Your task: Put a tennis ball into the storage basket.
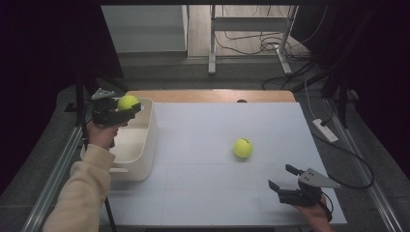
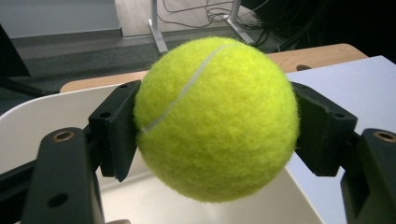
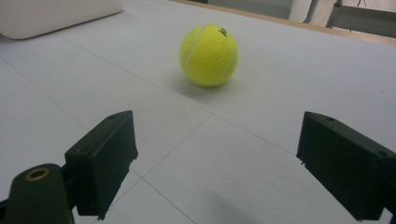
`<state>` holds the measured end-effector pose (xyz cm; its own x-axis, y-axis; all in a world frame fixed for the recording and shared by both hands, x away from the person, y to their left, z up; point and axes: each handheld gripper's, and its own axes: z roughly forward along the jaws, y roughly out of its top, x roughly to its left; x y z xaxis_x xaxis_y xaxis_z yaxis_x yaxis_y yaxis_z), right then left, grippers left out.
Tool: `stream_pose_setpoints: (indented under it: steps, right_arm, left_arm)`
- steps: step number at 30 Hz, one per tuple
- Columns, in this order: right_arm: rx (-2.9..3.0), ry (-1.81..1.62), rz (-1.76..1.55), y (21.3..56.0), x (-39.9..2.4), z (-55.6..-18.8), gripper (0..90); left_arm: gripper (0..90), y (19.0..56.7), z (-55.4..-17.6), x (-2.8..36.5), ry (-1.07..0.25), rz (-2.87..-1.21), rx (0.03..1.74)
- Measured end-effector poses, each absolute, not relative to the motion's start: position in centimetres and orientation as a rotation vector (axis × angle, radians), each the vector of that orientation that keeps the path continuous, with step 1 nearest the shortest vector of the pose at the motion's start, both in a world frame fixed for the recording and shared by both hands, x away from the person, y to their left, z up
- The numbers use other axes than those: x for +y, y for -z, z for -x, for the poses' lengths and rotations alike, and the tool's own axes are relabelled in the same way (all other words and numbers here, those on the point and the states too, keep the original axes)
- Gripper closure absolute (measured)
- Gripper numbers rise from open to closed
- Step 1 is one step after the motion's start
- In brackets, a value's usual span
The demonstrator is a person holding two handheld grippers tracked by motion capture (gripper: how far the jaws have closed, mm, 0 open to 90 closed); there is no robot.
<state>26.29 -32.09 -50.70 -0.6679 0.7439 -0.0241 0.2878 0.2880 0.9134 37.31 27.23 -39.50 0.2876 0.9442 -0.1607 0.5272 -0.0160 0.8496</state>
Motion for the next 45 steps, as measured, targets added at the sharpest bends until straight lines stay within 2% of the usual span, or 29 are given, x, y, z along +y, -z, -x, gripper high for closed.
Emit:
stream_pose_setpoints:
  steps: [45]
  right_arm:
    - [2.117,-1.348,-0.919,50.7,-32.0,-26.3,11.8]
  left_arm:
    - [26.0,41.3,-39.5,28.0,-0.558,-1.786,1.513]
